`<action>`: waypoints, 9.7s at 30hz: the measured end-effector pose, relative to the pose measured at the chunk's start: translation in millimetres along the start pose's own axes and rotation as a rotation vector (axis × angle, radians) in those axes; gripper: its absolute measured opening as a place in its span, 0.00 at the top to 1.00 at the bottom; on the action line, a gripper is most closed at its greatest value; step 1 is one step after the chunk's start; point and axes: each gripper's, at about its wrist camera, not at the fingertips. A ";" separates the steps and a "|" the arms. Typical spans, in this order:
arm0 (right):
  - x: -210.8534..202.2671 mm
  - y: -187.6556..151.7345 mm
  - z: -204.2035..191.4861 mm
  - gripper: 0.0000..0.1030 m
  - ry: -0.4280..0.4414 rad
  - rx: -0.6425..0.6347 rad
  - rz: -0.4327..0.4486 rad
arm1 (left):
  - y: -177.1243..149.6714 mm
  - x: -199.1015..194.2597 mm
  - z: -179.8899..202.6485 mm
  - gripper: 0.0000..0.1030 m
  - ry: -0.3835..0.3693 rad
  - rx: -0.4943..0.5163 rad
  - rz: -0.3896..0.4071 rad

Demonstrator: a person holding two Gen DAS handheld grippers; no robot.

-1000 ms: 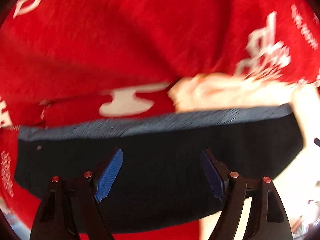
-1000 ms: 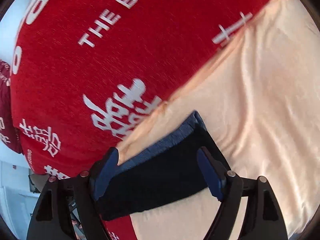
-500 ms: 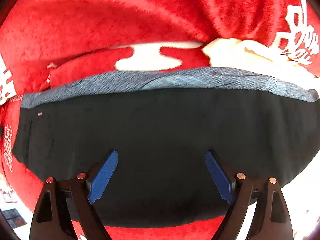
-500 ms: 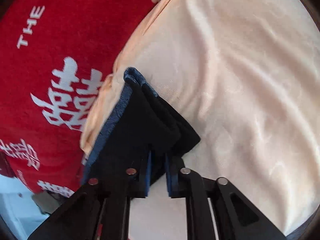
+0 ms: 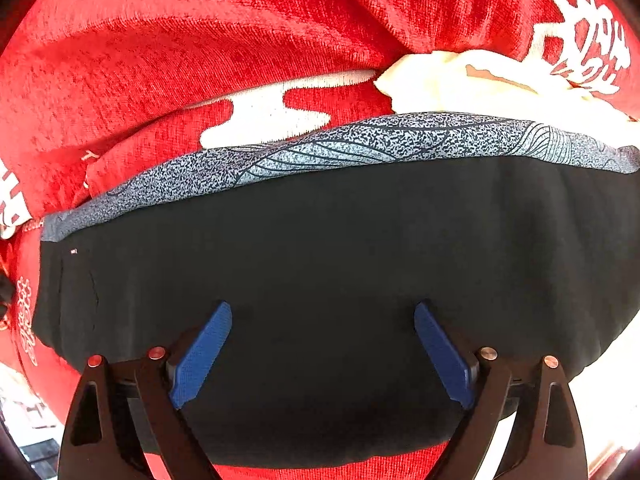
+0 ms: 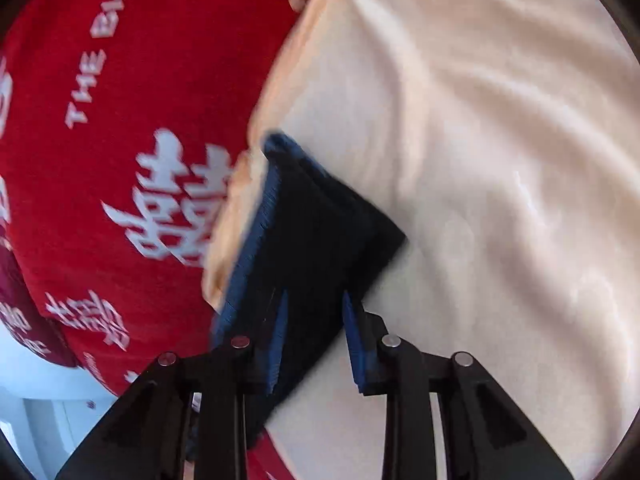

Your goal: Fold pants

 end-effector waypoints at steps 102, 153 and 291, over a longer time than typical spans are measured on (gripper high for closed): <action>201.1 -357.4 -137.5 0.91 -0.125 -0.349 -0.540 | -98.6 73.5 -405.5 0.00 0.116 -0.147 0.092; 37.7 -78.0 -93.0 0.71 -0.626 -0.495 0.061 | -27.1 -2.1 -141.5 0.00 -0.049 0.059 0.132; -119.8 -224.1 -101.7 0.31 -0.361 -0.079 -0.057 | -44.8 -100.9 -56.1 0.00 -0.205 0.315 -0.074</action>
Point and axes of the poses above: each gripper's, at about its wrist camera, not at the fingertips, and x roughly the way its jaws point, z to its right, y to its top, and after that the axes turned 7 degrees about z, right-handed
